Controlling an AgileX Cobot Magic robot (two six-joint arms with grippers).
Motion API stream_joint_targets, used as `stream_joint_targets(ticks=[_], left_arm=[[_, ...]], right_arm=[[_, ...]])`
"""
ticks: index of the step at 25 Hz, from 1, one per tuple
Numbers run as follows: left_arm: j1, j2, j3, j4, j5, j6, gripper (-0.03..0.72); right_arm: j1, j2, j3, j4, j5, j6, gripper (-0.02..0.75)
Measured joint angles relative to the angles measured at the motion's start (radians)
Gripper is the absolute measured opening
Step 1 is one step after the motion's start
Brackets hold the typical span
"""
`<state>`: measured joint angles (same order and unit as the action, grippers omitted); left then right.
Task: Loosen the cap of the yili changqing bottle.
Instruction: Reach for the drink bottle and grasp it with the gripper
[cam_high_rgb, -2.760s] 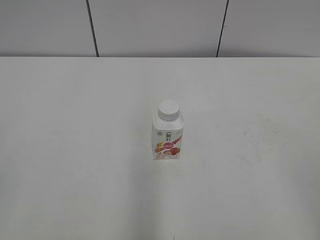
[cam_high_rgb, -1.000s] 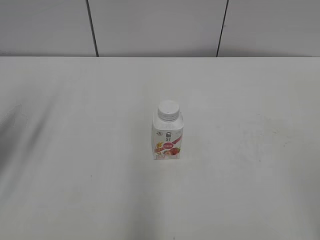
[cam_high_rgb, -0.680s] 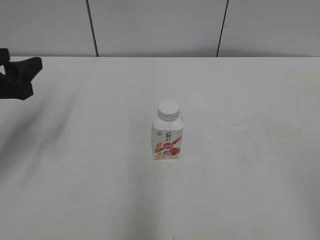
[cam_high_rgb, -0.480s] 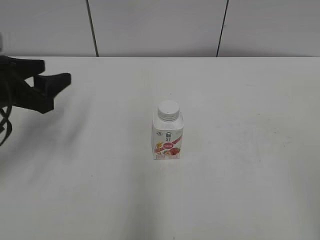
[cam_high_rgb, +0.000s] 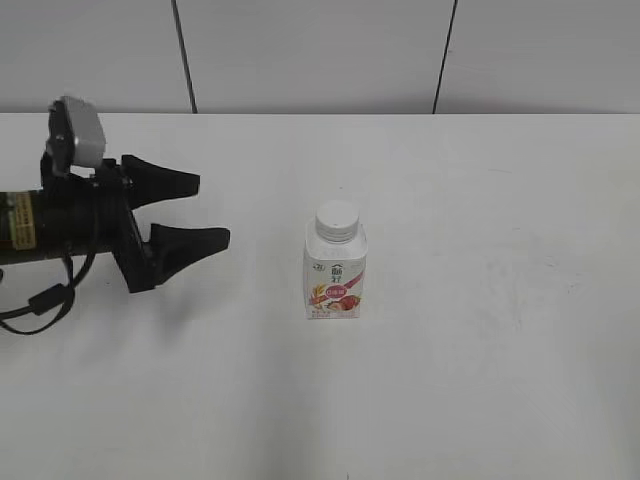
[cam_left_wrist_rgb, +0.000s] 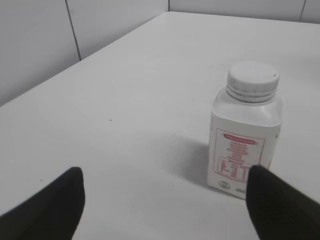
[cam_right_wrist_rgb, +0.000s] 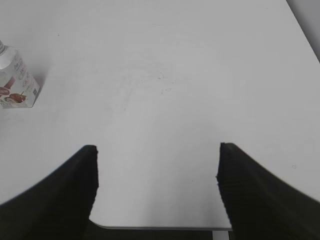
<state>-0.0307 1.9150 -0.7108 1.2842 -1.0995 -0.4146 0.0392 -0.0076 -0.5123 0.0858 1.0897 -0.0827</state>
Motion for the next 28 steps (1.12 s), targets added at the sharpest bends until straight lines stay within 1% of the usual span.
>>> stream_joint_targets(ticks=[4,8,11,23,28], left_arm=[[-0.052,0.072,-0.050,0.042,-0.011,-0.042,0.602],[-0.118,0.121,-0.096,0.063,-0.002,-0.052,0.598],[-0.152,0.145,-0.124,0.066,0.010,-0.054,0.594],[-0.228,0.242,-0.260,0.067,0.009,-0.058,0.594],[-0.269,0.271,-0.323,0.071,0.018,-0.096,0.593]], right_arm=[[0.000,0.000,0.000,0.000,0.000,0.000,0.585],[0.000,0.000,0.000,0.000,0.000,0.000,0.585],[0.000,0.000,0.000,0.000,0.000,0.000,0.585],[0.000,0.000,0.000,0.000,0.000,-0.001,0.585],[0.000,0.000,0.000,0.000,0.000,-0.001,0.585]])
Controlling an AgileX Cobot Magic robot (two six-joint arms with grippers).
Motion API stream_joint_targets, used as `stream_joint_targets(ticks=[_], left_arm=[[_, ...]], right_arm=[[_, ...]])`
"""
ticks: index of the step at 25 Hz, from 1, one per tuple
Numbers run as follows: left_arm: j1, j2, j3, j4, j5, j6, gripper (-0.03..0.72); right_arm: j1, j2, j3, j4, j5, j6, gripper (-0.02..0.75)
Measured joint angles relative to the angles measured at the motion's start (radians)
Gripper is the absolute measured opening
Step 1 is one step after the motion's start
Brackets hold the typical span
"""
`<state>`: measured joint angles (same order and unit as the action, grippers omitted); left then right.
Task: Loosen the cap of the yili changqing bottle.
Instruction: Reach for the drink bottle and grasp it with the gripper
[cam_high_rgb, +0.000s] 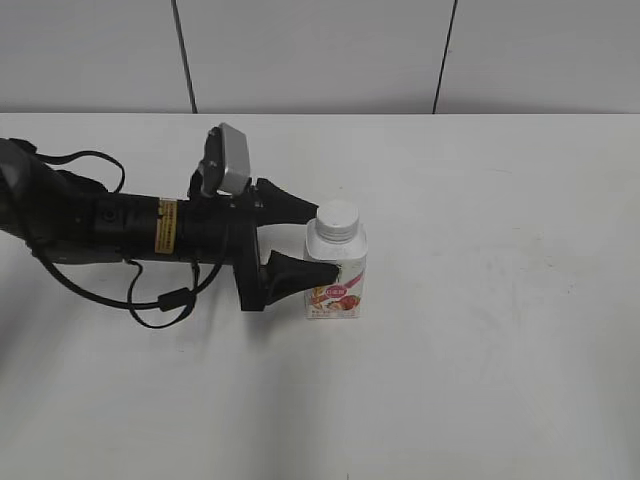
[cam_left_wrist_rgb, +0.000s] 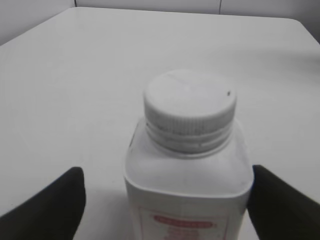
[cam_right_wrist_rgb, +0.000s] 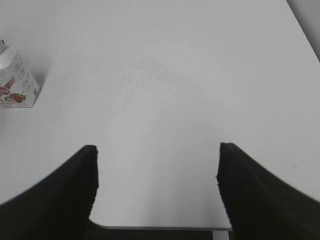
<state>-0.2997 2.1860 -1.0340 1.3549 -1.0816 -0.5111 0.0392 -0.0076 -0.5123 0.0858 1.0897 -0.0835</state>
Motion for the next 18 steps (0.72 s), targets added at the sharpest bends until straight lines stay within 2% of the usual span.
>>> stream_joint_targets(ticks=[8,14,18], left_arm=[[-0.013,0.010,-0.003,0.010,0.013,-0.005,0.575],[-0.014,0.011,-0.004,0.018,0.011,-0.005,0.426],[-0.014,0.011,-0.005,0.019,0.013,-0.005,0.406]], right_arm=[[0.000,0.000,0.000,0.000,0.000,0.000,0.585],[0.000,0.091,-0.038,0.002,-0.035,0.000,0.585],[0.000,0.247,-0.106,0.005,-0.059,0.000,0.585]])
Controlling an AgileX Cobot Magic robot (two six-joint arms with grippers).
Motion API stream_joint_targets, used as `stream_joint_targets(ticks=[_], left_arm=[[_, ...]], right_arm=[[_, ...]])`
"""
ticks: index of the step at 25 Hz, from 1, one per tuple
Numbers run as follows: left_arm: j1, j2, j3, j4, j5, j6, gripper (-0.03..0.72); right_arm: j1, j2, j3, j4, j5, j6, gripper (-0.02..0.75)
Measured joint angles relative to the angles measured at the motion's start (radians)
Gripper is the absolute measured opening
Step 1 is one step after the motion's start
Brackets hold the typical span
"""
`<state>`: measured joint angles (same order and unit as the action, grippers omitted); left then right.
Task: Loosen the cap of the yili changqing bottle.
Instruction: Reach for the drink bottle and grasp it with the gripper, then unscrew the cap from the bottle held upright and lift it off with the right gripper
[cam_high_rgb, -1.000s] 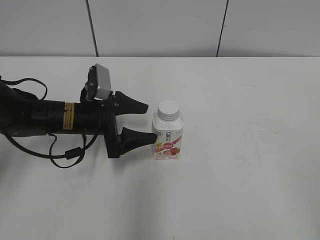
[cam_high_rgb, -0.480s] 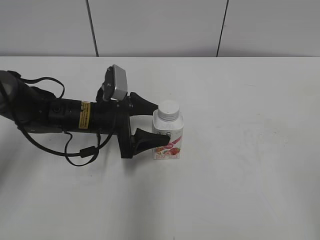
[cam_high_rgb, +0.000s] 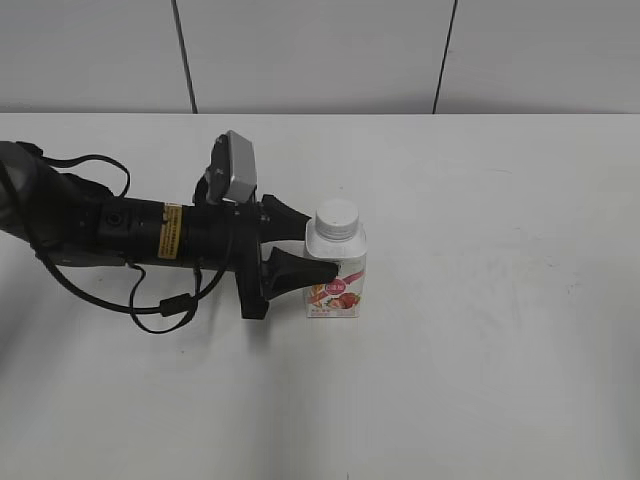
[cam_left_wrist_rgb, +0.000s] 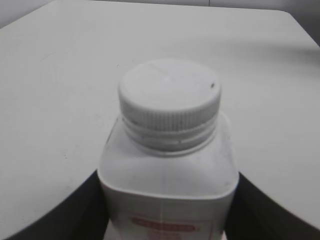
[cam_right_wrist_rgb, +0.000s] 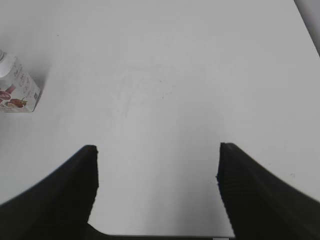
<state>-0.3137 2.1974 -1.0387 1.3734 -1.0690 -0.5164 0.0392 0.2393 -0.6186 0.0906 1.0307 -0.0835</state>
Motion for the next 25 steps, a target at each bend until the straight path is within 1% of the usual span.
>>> stream_joint_targets(ticks=[6,12,20,22,25], left_arm=[[0.000,0.000,-0.002,0.005,0.000,0.000,0.405],[0.000,0.000,-0.002,0.006,-0.001,0.000,0.405],[0.000,0.000,-0.002,0.007,-0.003,0.000,0.403],[0.000,0.000,-0.002,0.007,-0.002,0.000,0.403],[0.000,0.000,-0.002,0.008,-0.002,0.000,0.403]], right_arm=[[0.000,0.328,-0.143,0.039,-0.005,0.000,0.585],[-0.001,0.702,-0.257,0.046,0.024,0.000,0.585],[-0.001,1.029,-0.402,0.048,0.047,0.000,0.585],[-0.001,1.092,-0.434,0.048,0.061,0.000,0.566],[-0.002,1.188,-0.498,0.048,0.071,0.000,0.508]])
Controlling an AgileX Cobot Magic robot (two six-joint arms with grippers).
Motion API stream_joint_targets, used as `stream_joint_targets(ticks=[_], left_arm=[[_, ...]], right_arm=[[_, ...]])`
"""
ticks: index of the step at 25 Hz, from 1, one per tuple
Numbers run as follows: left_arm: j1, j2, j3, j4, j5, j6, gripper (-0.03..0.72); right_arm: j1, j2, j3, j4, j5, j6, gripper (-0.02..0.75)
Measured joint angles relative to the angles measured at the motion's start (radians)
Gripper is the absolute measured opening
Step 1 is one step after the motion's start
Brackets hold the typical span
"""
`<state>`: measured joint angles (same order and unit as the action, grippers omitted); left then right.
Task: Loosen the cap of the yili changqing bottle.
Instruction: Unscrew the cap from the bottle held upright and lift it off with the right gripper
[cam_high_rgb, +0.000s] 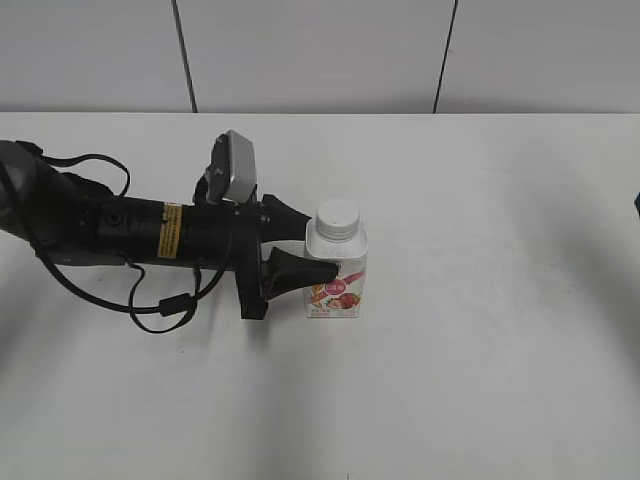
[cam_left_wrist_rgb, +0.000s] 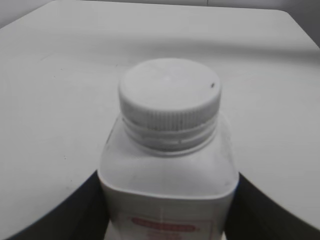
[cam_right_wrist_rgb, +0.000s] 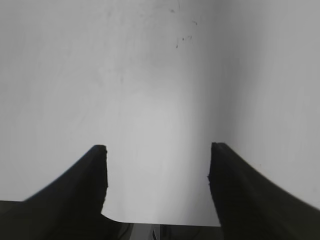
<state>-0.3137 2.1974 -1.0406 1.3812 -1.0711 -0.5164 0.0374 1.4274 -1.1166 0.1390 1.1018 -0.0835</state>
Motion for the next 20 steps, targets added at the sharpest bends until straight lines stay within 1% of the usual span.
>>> stream_joint_targets(ticks=[2,4,9,14,18,20], left_arm=[[0.000,0.000,0.000,0.000,-0.001,0.000,0.403],[0.000,0.000,0.000,0.000,-0.001,0.000,0.403],[0.000,0.000,0.000,0.000,-0.001,0.000,0.403],[0.000,0.000,-0.001,0.001,-0.001,0.000,0.402],[0.000,0.000,-0.001,0.002,-0.002,0.000,0.402],[0.000,0.000,-0.001,0.002,-0.002,0.000,0.402]], right_arm=[[0.000,0.064,-0.044,0.000,0.007,0.000,0.474],[0.000,0.125,-0.098,0.000,0.027,0.000,0.456],[0.000,0.262,-0.227,0.000,0.096,0.000,0.449],[0.002,0.380,-0.369,0.000,0.107,0.011,0.448],[0.041,0.423,-0.434,-0.003,0.107,0.031,0.448],[0.089,0.435,-0.457,-0.003,0.107,0.047,0.448]])
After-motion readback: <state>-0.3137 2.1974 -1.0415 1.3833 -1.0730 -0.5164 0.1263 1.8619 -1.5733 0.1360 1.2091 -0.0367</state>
